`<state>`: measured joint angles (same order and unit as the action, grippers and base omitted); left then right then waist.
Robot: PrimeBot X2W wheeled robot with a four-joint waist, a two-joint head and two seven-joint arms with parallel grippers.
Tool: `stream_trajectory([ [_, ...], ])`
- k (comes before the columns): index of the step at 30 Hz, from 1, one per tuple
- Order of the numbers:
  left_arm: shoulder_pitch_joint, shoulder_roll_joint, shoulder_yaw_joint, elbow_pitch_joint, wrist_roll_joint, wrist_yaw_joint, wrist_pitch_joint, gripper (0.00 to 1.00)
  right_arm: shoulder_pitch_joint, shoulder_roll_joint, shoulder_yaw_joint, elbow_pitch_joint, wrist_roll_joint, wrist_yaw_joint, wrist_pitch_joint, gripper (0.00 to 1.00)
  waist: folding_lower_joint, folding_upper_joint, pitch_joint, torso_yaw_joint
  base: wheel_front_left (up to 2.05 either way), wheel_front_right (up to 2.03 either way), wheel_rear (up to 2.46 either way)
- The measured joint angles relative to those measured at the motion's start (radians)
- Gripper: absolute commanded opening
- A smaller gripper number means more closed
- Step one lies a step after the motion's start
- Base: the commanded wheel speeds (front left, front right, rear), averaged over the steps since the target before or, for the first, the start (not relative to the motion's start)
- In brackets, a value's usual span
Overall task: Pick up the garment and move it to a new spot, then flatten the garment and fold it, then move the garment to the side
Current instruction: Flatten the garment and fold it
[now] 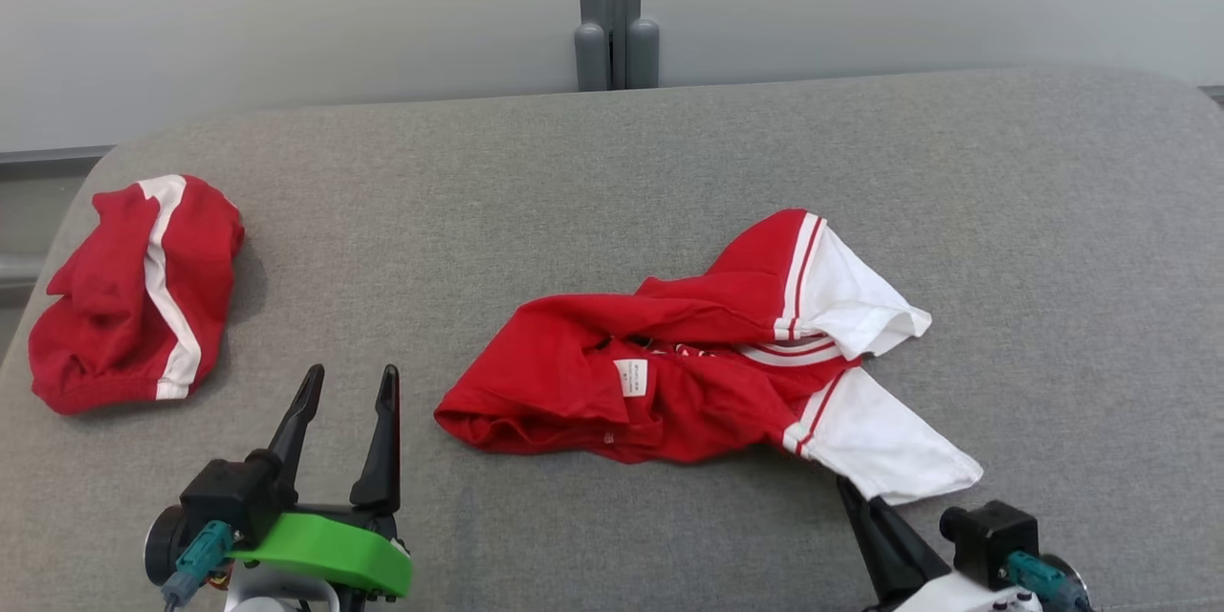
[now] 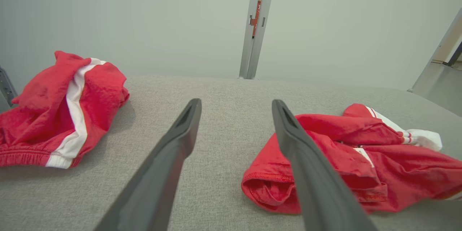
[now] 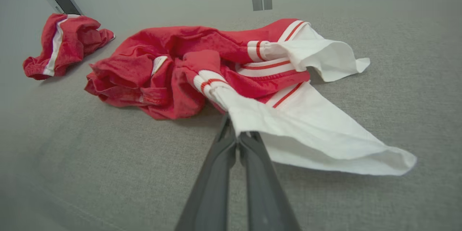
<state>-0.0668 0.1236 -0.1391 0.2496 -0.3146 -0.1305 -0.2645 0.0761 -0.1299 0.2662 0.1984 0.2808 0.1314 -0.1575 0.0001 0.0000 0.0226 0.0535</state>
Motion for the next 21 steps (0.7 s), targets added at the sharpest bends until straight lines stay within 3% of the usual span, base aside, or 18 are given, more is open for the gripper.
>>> stream_trajectory([
  [7, 0.000, -0.002, 0.001, 0.000, 0.000, 0.000, 0.000, 1.00, 0.148, 0.003, 0.023, -0.082, 0.008, 0.000, 0.120, 0.00, 0.0000, 0.0000, 0.007, -0.020, 0.00, 0.00, 0.00],
  [8, 0.000, -0.002, 0.001, 0.000, 0.000, 0.000, 0.000, 1.00, 0.157, 0.000, 0.024, -0.082, 0.016, 0.000, 0.138, 0.08, 0.0000, 0.0000, 0.008, -0.021, 0.00, 0.00, 0.00],
  [9, 0.000, -0.001, 0.002, 0.000, 0.000, 0.000, 0.000, 1.00, 0.167, -0.001, 0.024, -0.087, 0.026, 0.000, 0.149, 0.34, 0.0000, 0.0000, 0.008, -0.023, 0.00, 0.00, 0.00],
  [10, 0.000, -0.001, 0.004, 0.000, 0.000, 0.000, 0.000, 1.00, 0.170, -0.002, 0.020, -0.099, 0.030, 0.000, 0.147, 1.00, 0.0000, 0.0000, 0.009, -0.025, 0.00, 0.00, 0.00],
  [16, 0.000, 0.000, 0.005, 0.000, 0.002, 0.000, 0.000, 1.00, 0.139, -0.034, -0.011, -0.193, 0.024, 0.000, 0.084, 1.00, 0.0000, 0.0000, 0.006, -0.031, 0.00, 0.00, 0.00],
  [21, 0.000, 0.000, 0.005, 0.000, 0.003, 0.000, 0.000, 1.00, 0.092, -0.098, -0.072, -0.242, 0.005, 0.000, 0.071, 1.00, 0.0000, 0.0000, 0.002, -0.026, 0.00, 0.00, 0.00],
])
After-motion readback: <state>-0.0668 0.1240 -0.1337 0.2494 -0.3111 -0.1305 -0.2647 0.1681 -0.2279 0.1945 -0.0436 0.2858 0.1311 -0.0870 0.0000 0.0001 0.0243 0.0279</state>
